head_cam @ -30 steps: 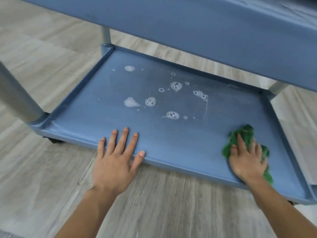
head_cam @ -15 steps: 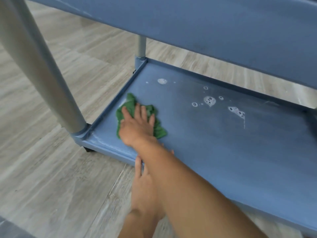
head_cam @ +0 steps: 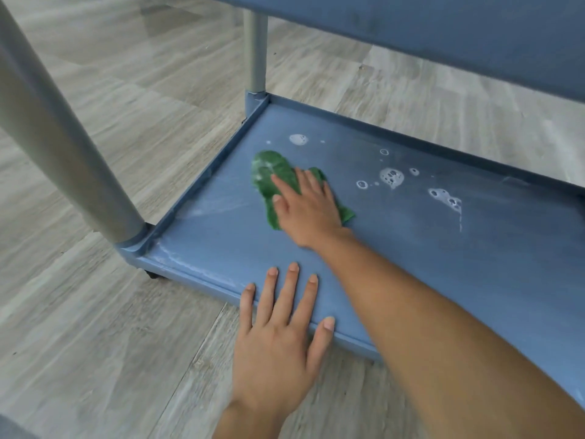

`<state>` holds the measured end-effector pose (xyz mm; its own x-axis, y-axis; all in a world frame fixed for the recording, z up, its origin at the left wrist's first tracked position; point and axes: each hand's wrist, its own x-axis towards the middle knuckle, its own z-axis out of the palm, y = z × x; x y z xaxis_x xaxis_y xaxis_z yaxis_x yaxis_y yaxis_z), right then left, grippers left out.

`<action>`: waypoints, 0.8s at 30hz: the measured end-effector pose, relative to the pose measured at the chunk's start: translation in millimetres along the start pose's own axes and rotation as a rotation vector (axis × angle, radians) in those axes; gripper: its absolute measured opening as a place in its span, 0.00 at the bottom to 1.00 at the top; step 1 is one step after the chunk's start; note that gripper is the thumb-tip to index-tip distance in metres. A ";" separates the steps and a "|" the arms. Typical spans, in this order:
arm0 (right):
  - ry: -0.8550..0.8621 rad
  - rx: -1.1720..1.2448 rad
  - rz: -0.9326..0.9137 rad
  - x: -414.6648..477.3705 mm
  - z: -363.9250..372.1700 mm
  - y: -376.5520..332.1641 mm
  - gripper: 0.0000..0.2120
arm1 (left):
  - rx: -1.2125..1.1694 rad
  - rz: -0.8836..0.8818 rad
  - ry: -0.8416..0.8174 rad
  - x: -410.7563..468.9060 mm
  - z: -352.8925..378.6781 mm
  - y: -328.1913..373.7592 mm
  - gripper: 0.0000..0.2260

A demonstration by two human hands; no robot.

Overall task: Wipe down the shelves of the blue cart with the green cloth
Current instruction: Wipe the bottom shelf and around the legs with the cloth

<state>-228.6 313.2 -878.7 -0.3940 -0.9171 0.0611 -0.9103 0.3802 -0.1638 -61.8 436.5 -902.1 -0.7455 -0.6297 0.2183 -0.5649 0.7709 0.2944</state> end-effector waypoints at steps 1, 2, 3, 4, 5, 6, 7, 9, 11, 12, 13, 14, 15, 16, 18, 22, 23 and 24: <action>0.003 -0.004 0.023 1.9 -2.5 19.4 0.25 | -0.028 -0.060 0.023 -14.9 -6.9 -12.6 0.26; 0.000 -0.003 0.050 3.2 -5.5 38.5 0.25 | 0.032 -0.076 0.147 -17.4 -9.5 -20.6 0.26; -0.008 0.002 0.080 3.9 -8.8 56.0 0.25 | 0.013 -0.103 0.129 -18.5 -10.8 -29.4 0.26; -0.015 0.002 0.113 3.0 -13.1 75.0 0.24 | 0.047 -0.076 0.101 -16.1 -6.0 -24.3 0.26; -0.018 -0.003 0.143 1.6 -15.5 90.5 0.24 | 0.019 -0.048 0.071 -16.7 -3.6 -17.2 0.26; -0.016 -0.010 0.179 -3.2 -20.8 112.0 0.24 | 0.021 -0.021 0.111 -16.2 1.1 -11.6 0.26; -0.015 -0.008 0.212 -8.1 -24.7 128.5 0.24 | 0.014 -0.017 0.118 -15.5 1.4 -18.0 0.26; 0.002 -0.025 0.294 -23.4 -34.2 164.4 0.24 | 0.030 -0.064 0.181 -15.1 3.5 -27.9 0.26; 0.007 -0.058 0.392 -43.9 -43.8 202.1 0.24 | 0.051 -0.051 0.193 -15.8 2.3 -22.3 0.26; 0.002 -0.070 0.431 -55.0 -49.1 220.4 0.24 | 0.046 -0.056 0.189 -15.0 3.2 -19.7 0.26; 0.001 -0.077 0.467 -66.0 -54.1 237.0 0.25 | 0.039 -0.057 0.187 -14.1 2.6 -19.2 0.26; 0.005 -0.081 0.504 -79.1 -58.6 254.2 0.25 | 0.043 -0.056 0.206 -14.0 4.2 -18.6 0.26; 0.013 -0.085 0.537 -91.3 -62.5 269.1 0.25 | 0.050 -0.052 0.213 -14.0 4.2 -19.4 0.26; 0.023 -0.088 0.571 -104.4 -66.2 284.2 0.25 | 0.058 -0.047 0.213 -13.4 2.8 -19.7 0.26; 0.025 -0.090 0.642 -128.2 -72.8 310.7 0.25 | 0.065 -0.049 0.209 -14.0 1.8 -20.2 0.26; -0.010 -0.139 0.759 -174.7 -85.8 353.9 0.25 | 0.084 -0.035 0.238 -13.5 5.7 -20.8 0.26; -0.012 -0.139 0.788 -186.1 -87.7 361.5 0.25 | 0.095 -0.030 0.261 -14.4 7.6 -23.0 0.26; -0.007 -0.142 0.817 -198.5 -91.5 370.0 0.25 | 0.099 -0.025 0.284 -13.6 9.3 -24.3 0.26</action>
<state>-498.8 646.9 -861.4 -0.9376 -0.3464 -0.0296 -0.3456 0.9380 -0.0275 -41.2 427.2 -920.9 -0.6102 -0.6392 0.4680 -0.6236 0.7519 0.2139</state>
